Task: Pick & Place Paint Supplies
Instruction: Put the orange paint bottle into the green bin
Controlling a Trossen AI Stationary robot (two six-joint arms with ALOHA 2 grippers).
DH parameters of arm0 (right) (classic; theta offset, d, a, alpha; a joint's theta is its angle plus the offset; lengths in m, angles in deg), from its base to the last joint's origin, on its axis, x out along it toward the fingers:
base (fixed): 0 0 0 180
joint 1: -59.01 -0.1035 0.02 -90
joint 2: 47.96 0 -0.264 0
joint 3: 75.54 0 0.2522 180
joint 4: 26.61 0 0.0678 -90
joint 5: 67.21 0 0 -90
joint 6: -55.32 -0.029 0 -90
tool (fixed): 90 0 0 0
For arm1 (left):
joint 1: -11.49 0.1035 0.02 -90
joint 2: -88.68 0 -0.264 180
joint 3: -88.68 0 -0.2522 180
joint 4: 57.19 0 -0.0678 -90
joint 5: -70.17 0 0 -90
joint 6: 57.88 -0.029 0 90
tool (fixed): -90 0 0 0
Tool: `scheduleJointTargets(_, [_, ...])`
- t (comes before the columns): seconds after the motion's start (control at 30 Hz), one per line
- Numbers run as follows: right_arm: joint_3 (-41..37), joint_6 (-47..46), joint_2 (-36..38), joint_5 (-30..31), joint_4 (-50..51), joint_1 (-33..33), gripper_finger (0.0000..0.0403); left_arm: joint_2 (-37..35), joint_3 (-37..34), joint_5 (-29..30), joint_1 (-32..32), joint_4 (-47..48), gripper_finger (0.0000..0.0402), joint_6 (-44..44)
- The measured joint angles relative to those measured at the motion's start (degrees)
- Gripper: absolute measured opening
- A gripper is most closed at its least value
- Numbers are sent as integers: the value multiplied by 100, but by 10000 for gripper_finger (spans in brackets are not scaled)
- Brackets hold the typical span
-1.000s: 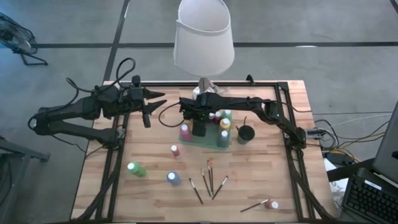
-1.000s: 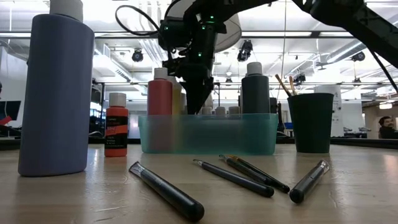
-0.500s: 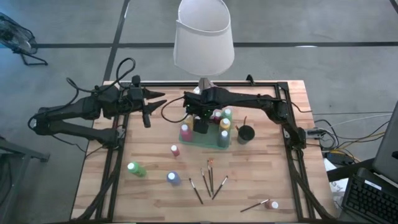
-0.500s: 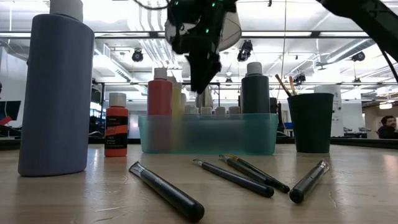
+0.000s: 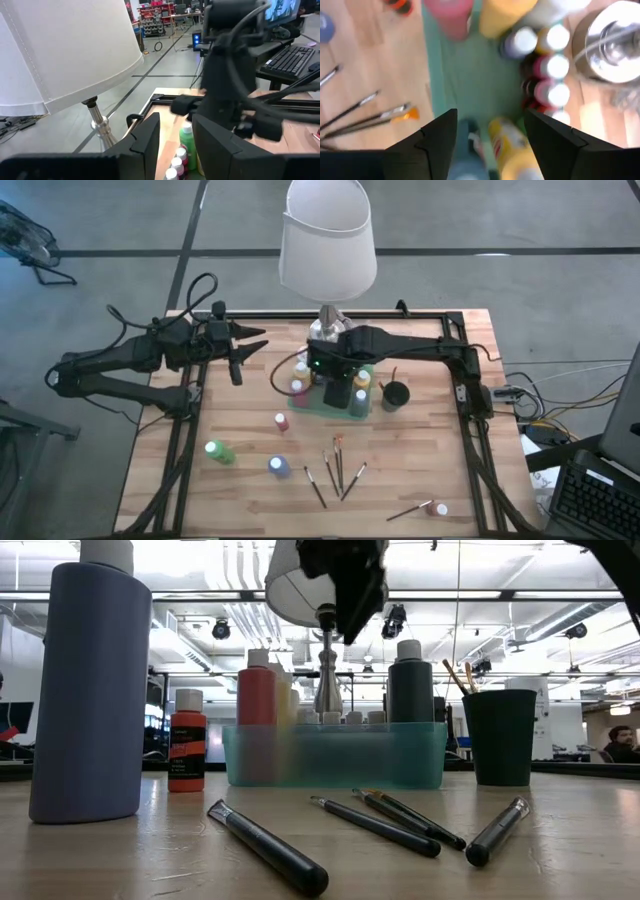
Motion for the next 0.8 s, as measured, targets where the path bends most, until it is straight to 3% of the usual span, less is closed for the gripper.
scheduleJointTargets(0.27, [-11,-728,389,14,1034,-656,198,0,1,0,-1,0,122,0])
scheduleJointTargets(0.43, [-162,-1369,830,13,1042,-1193,184,-2,0,0,-2,0,122,0])
scheduleJointTargets(0.8, [-723,-4140,1889,20,1038,-2539,169,-2,2,0,-2,0,122,-4])
